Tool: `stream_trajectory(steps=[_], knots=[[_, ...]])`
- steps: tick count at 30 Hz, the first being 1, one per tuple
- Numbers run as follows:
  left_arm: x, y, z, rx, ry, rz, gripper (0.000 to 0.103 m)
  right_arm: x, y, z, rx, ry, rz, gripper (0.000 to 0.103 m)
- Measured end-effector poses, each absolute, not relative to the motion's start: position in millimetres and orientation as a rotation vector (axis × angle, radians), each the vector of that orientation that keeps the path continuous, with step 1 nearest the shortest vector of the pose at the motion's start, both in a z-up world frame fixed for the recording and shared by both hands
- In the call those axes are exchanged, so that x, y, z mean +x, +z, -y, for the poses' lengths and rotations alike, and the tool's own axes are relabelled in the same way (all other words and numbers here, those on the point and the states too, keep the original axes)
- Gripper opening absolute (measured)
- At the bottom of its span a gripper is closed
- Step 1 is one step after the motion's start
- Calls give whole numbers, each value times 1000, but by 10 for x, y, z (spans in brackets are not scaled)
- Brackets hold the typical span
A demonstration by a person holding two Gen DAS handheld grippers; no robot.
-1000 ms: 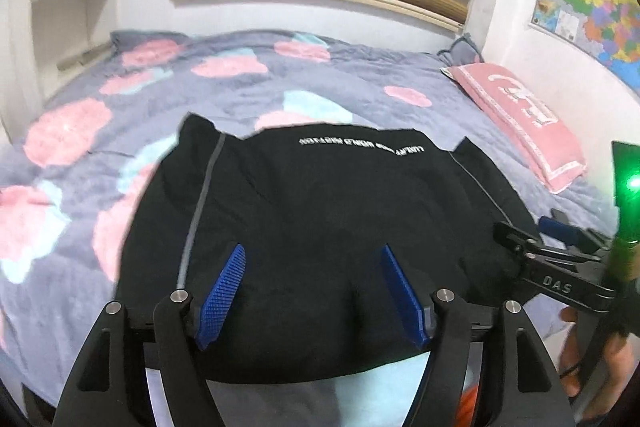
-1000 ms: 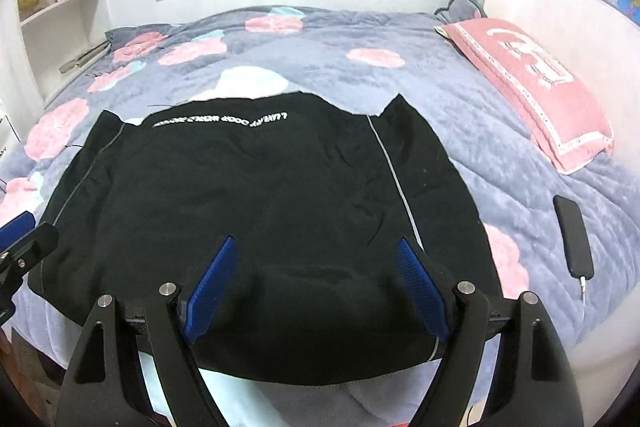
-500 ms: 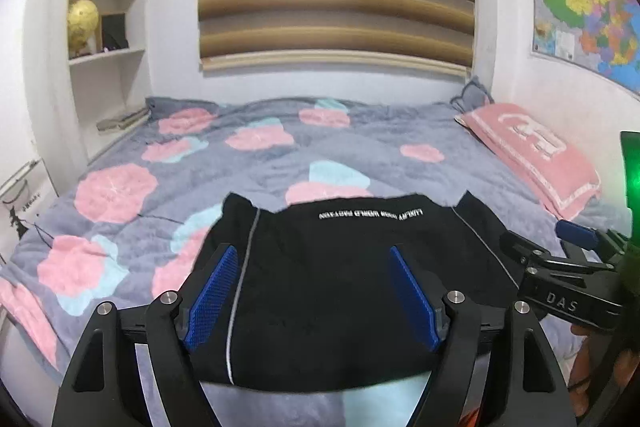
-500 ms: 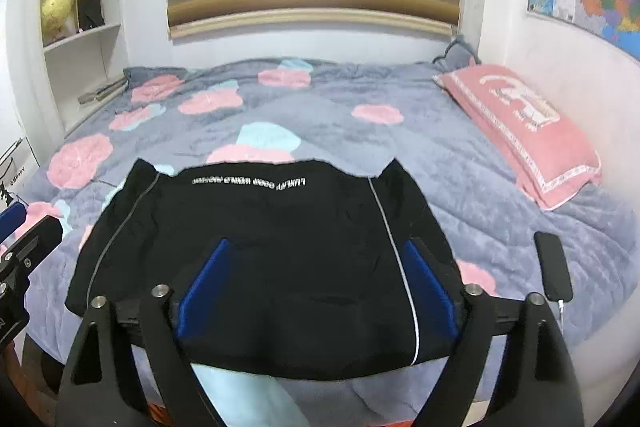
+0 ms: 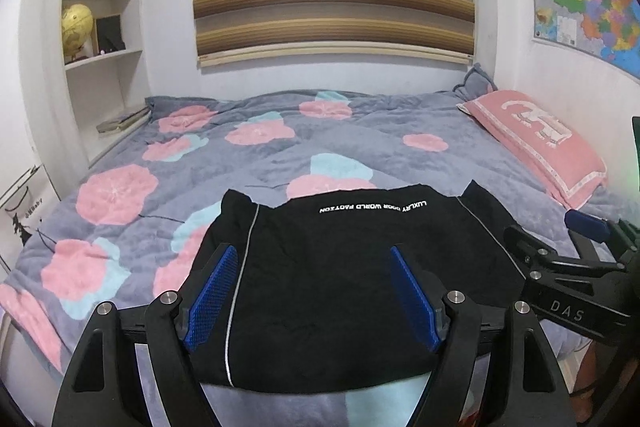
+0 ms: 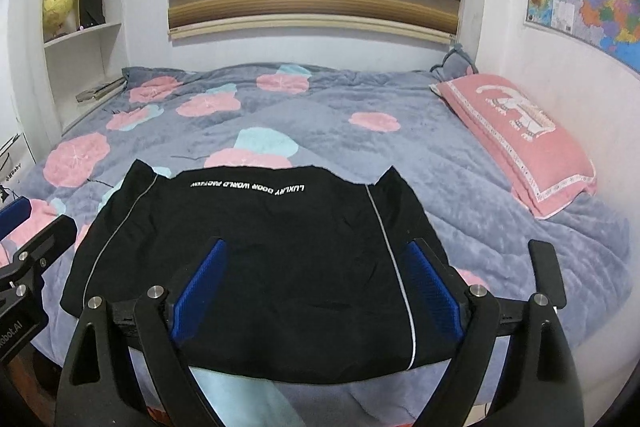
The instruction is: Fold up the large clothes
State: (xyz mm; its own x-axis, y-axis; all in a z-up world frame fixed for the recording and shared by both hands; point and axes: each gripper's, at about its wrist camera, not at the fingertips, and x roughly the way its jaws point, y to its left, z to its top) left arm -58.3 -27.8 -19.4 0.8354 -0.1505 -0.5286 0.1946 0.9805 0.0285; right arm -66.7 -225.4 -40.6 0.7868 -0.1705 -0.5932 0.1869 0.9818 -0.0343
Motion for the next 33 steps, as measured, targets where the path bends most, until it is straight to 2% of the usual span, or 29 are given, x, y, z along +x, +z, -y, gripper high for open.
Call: stream_trajectory(steps=[13, 33], knots=[[-393, -380, 300, 72, -185, -629, 79, -513, -601, 2343, 49, -193, -703, 92], [-417, -429, 244, 71, -158, -639, 79, -519, -643, 2277, 49, -172, -722, 92]])
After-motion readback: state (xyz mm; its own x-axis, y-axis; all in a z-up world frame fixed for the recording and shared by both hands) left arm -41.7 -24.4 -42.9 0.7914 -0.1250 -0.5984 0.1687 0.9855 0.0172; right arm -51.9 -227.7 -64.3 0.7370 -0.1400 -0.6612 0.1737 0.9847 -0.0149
